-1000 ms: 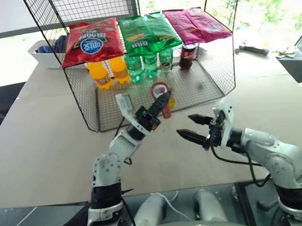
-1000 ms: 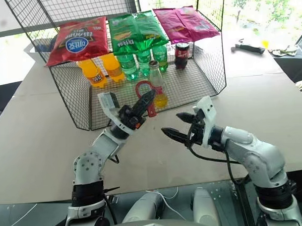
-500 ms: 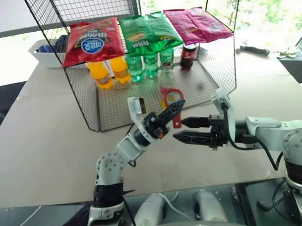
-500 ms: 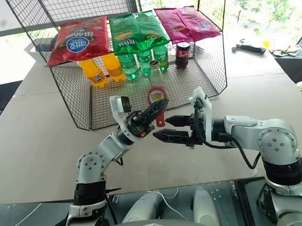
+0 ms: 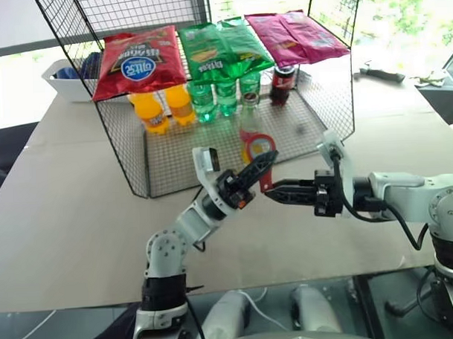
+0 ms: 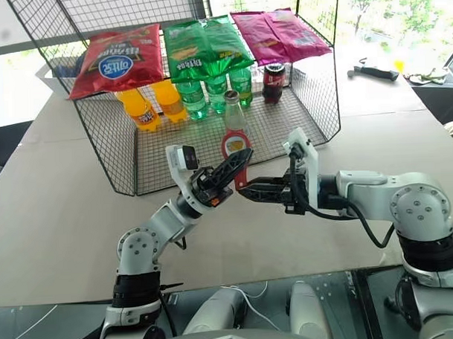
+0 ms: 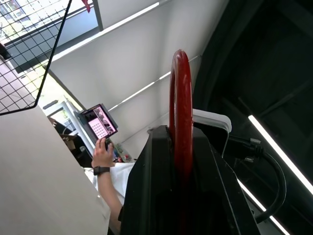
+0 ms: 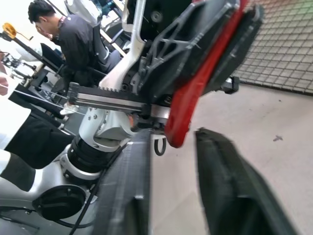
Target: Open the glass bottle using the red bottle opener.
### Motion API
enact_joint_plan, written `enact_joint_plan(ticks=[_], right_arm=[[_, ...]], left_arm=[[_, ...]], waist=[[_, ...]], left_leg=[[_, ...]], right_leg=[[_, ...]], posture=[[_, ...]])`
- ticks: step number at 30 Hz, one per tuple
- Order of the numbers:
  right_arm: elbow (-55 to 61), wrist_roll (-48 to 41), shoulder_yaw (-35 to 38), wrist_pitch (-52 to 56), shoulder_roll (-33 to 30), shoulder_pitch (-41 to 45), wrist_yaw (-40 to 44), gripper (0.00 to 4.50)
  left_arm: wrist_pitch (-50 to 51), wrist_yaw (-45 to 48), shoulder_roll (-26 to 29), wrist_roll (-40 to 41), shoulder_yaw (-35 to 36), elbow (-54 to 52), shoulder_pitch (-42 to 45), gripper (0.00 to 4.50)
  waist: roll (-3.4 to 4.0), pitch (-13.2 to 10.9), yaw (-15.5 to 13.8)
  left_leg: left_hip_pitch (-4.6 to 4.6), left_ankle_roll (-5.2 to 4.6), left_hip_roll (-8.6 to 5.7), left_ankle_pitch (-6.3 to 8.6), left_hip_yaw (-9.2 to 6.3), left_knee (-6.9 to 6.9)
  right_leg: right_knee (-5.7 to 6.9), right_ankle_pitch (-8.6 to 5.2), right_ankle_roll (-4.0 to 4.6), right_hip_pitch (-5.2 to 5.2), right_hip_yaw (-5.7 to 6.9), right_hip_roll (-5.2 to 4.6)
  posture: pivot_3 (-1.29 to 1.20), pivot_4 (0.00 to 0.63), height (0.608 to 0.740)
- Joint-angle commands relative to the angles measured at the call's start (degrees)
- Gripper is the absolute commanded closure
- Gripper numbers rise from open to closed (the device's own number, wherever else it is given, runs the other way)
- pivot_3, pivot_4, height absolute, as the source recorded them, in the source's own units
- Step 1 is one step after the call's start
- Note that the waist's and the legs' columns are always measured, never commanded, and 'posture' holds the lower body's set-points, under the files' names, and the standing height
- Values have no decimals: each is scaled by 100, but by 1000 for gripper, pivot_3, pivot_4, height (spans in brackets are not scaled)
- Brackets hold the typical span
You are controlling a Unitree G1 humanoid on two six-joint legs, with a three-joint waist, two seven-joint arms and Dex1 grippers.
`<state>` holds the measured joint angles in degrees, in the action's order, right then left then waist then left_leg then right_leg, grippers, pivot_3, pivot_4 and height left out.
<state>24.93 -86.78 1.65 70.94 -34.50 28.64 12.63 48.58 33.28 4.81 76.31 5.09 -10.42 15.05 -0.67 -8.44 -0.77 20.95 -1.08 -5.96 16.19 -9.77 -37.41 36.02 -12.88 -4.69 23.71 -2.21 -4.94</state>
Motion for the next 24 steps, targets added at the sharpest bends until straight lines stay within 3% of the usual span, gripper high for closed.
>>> enact_joint_plan(ticks=[1,14,17,20,24], right_arm=[[46,-359,-43,-96,-63,195,-169,4468],[-135,-1118,-403,-450,3,422,-1213,4468],[-86,-1045,-449,-477,-25,421,-1283,3423],[-128,-1044,-484,-598,-8,408,-1494,2003],[-161,-1130,-511,-653,-48,406,-1545,2003]], left_arm=[[53,133,0,133,13,-69,12,4500],[197,290,83,96,-53,-101,25,4500],[203,286,74,95,-41,-98,23,4500],[203,282,66,94,-38,-97,22,4500],[188,291,55,84,-30,-85,22,4500]], waist=[[0,0,1],[-1,-1,2],[-1,-1,2],[-1,-1,-1],[-1,-1,8]], left_leg=[[1,0,2,0,-1,0],[4,-1,2,1,-1,2],[4,-1,2,1,-1,2],[6,-2,2,1,-3,2],[6,-2,2,1,-2,3]], right_leg=[[0,0,0,0,1,1],[-7,0,0,1,1,1],[-7,0,0,1,1,1],[-8,0,0,2,4,1],[-8,0,0,4,2,2]], posture=[[0,150,740],[0,150,740],[0,150,740],[0,150,740],[0,150,740]])
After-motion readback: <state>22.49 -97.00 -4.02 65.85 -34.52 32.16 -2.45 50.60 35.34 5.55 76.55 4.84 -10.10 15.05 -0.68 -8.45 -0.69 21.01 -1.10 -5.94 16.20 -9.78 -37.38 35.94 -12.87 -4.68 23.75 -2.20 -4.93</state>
